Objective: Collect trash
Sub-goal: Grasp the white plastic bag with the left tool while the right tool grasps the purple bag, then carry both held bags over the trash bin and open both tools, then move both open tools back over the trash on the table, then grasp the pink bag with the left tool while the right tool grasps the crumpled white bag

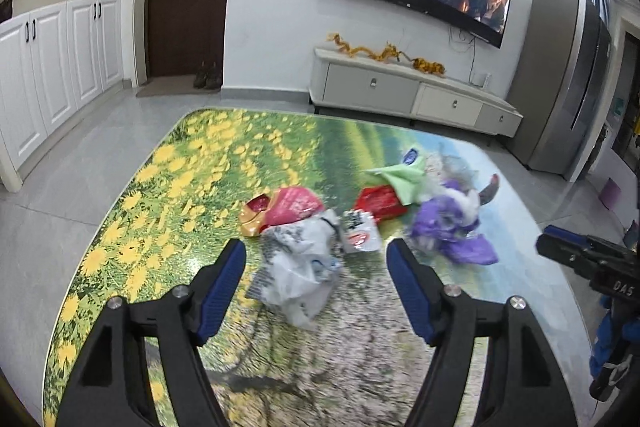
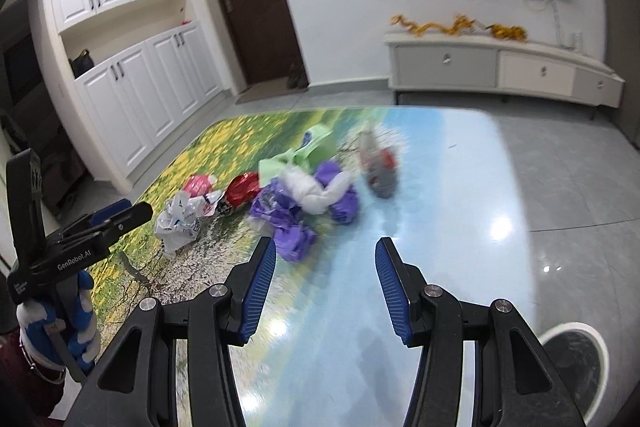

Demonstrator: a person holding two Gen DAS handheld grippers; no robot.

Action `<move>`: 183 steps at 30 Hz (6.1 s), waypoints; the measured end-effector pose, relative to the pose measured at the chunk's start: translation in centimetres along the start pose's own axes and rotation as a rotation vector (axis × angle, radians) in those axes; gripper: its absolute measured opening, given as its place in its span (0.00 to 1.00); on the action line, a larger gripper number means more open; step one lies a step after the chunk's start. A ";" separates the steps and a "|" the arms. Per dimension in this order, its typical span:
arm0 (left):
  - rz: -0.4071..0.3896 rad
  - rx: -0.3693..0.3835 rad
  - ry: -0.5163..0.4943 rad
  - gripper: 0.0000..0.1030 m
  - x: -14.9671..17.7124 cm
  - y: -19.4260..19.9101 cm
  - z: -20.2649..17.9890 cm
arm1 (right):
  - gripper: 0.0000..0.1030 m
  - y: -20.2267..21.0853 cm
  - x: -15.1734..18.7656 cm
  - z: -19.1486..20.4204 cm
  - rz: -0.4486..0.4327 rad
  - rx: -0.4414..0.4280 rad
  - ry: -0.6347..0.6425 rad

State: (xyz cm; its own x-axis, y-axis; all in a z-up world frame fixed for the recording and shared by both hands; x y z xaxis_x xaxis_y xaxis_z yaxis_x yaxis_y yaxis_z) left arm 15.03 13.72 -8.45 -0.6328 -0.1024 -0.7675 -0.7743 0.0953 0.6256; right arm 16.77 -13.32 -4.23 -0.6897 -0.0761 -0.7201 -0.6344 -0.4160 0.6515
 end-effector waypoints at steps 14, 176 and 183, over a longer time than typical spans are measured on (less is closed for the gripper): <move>0.165 0.062 0.075 0.64 1.9 -5.4 1.3 | 0.30 -8.4 0.7 2.7 0.143 -0.097 0.023; 0.021 0.039 0.002 0.73 0.1 2.1 6.1 | 0.43 1.2 -0.3 1.4 -0.016 0.081 -0.090; 0.045 0.075 -0.020 0.73 0.1 0.4 5.4 | 0.43 -1.2 -0.1 1.7 0.022 0.061 -0.096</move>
State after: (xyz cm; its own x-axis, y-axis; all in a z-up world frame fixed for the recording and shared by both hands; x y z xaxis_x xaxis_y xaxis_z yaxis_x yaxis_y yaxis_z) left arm 14.71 19.13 -9.07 -0.6662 -0.0766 -0.7418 -0.7416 0.1732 0.6481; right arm 17.01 -11.28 -4.56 -0.7322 0.0033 -0.6811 -0.6365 -0.3593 0.6825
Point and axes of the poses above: each gripper's, at about its wrist camera, not at the fingertips, and y roughly against the way its jaws point, z to its left, x to its underside, the point moved 8 cm from there along -y, roughly the way its jaws point, and after that the axes turned 1 degree about -x, right-handed, at the moved point
